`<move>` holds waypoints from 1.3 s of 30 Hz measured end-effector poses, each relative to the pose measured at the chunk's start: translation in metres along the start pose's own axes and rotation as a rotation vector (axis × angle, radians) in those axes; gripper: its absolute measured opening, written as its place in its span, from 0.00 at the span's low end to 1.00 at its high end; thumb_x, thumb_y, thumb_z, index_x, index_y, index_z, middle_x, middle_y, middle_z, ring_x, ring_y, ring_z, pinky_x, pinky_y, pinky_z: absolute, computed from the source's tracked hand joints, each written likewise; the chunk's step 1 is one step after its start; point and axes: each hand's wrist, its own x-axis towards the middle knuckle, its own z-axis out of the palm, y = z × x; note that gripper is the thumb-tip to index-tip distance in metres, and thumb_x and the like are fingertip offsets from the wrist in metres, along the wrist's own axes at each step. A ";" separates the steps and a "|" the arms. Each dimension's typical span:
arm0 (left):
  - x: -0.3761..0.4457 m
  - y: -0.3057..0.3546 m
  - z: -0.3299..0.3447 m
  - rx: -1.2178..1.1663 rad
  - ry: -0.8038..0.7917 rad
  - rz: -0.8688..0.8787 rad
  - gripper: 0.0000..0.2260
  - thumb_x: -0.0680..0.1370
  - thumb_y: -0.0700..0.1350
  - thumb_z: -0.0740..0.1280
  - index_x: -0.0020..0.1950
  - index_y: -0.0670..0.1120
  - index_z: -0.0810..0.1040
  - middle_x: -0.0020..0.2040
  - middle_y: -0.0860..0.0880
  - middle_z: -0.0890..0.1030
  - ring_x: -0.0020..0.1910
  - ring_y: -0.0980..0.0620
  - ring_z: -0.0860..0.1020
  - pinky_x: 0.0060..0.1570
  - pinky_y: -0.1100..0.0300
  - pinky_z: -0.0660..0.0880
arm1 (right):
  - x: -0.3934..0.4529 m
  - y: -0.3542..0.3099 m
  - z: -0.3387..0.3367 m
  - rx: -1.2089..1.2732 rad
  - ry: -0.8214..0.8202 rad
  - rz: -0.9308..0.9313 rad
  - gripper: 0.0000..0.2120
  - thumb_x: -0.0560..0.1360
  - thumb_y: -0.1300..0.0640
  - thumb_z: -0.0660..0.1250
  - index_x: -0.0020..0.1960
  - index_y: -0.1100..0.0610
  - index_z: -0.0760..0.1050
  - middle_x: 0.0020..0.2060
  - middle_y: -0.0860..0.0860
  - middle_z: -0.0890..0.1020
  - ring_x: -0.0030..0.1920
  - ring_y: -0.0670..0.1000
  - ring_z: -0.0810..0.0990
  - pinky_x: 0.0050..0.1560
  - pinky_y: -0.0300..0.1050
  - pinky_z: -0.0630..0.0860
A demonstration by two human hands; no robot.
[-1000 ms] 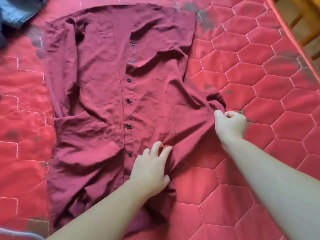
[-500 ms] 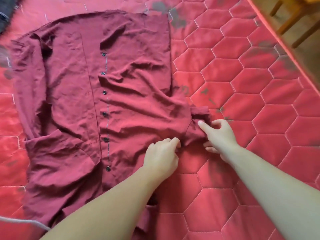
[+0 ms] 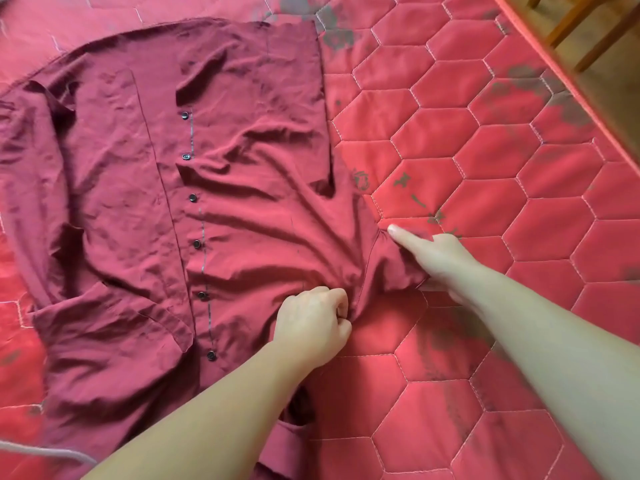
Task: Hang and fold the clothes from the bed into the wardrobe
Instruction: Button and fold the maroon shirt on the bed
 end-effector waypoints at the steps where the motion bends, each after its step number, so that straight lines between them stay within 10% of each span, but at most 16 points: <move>1: 0.000 0.000 0.000 -0.001 0.002 -0.006 0.05 0.72 0.47 0.63 0.40 0.54 0.68 0.40 0.55 0.71 0.45 0.49 0.75 0.40 0.58 0.62 | 0.003 0.000 0.002 0.025 0.034 -0.044 0.11 0.73 0.47 0.71 0.38 0.55 0.79 0.35 0.49 0.80 0.36 0.50 0.78 0.37 0.41 0.74; 6: 0.000 0.000 -0.003 -0.032 0.009 -0.015 0.05 0.72 0.47 0.64 0.42 0.54 0.68 0.40 0.55 0.72 0.40 0.51 0.70 0.40 0.58 0.62 | -0.003 0.000 -0.003 0.513 0.249 -0.136 0.11 0.69 0.50 0.71 0.38 0.52 0.70 0.33 0.52 0.67 0.35 0.50 0.66 0.39 0.47 0.64; 10: -0.006 -0.007 -0.006 -0.253 -0.007 0.008 0.05 0.68 0.46 0.65 0.36 0.53 0.69 0.32 0.55 0.70 0.34 0.55 0.69 0.38 0.58 0.66 | -0.017 0.015 -0.011 0.366 0.310 -0.247 0.11 0.72 0.51 0.70 0.42 0.59 0.78 0.39 0.48 0.76 0.37 0.45 0.72 0.44 0.43 0.71; 13: -0.011 -0.013 -0.017 -0.690 0.009 -0.056 0.05 0.63 0.43 0.62 0.30 0.53 0.72 0.31 0.55 0.73 0.32 0.57 0.69 0.37 0.61 0.67 | -0.019 0.007 -0.018 0.317 0.151 -0.236 0.08 0.76 0.56 0.68 0.52 0.58 0.82 0.48 0.48 0.83 0.47 0.43 0.79 0.55 0.42 0.74; 19: 0.010 -0.034 -0.039 -1.404 0.078 -0.533 0.06 0.57 0.41 0.63 0.31 0.49 0.76 0.34 0.47 0.73 0.35 0.48 0.71 0.39 0.55 0.65 | -0.011 -0.026 -0.029 0.216 -0.197 -0.168 0.07 0.77 0.54 0.67 0.44 0.55 0.80 0.35 0.49 0.82 0.33 0.49 0.80 0.40 0.46 0.77; 25: 0.011 -0.029 -0.040 -1.075 0.199 -0.478 0.13 0.73 0.32 0.63 0.38 0.51 0.75 0.33 0.54 0.75 0.31 0.57 0.71 0.34 0.64 0.68 | -0.008 -0.045 -0.042 0.384 -0.206 -0.069 0.12 0.75 0.68 0.66 0.54 0.55 0.78 0.36 0.51 0.84 0.32 0.47 0.81 0.34 0.38 0.79; 29: 0.000 -0.019 -0.035 -0.994 0.156 -0.251 0.13 0.73 0.33 0.68 0.46 0.52 0.77 0.41 0.51 0.81 0.39 0.56 0.78 0.45 0.63 0.73 | -0.002 -0.030 -0.036 0.259 0.200 -0.107 0.06 0.78 0.51 0.66 0.53 0.52 0.75 0.41 0.51 0.79 0.34 0.47 0.78 0.28 0.39 0.78; 32: -0.006 -0.013 -0.028 -0.775 0.083 -0.151 0.12 0.72 0.41 0.71 0.51 0.56 0.78 0.44 0.57 0.82 0.43 0.57 0.79 0.48 0.65 0.74 | -0.002 -0.004 -0.023 0.093 0.258 -0.107 0.25 0.70 0.30 0.64 0.52 0.49 0.72 0.48 0.48 0.79 0.48 0.50 0.81 0.40 0.52 0.82; 35: -0.011 -0.008 -0.018 -0.545 0.039 -0.072 0.20 0.73 0.45 0.71 0.63 0.56 0.74 0.55 0.61 0.78 0.53 0.63 0.74 0.51 0.76 0.65 | -0.006 0.027 -0.014 -0.176 0.255 -0.164 0.34 0.61 0.35 0.75 0.60 0.46 0.66 0.55 0.48 0.77 0.53 0.51 0.79 0.50 0.55 0.81; 39: -0.016 -0.003 -0.009 -0.497 0.042 -0.002 0.29 0.73 0.47 0.69 0.71 0.59 0.65 0.66 0.58 0.73 0.65 0.60 0.70 0.63 0.62 0.67 | -0.004 0.038 -0.012 -0.028 0.310 -0.139 0.05 0.71 0.55 0.71 0.41 0.53 0.75 0.39 0.55 0.80 0.34 0.50 0.76 0.36 0.46 0.79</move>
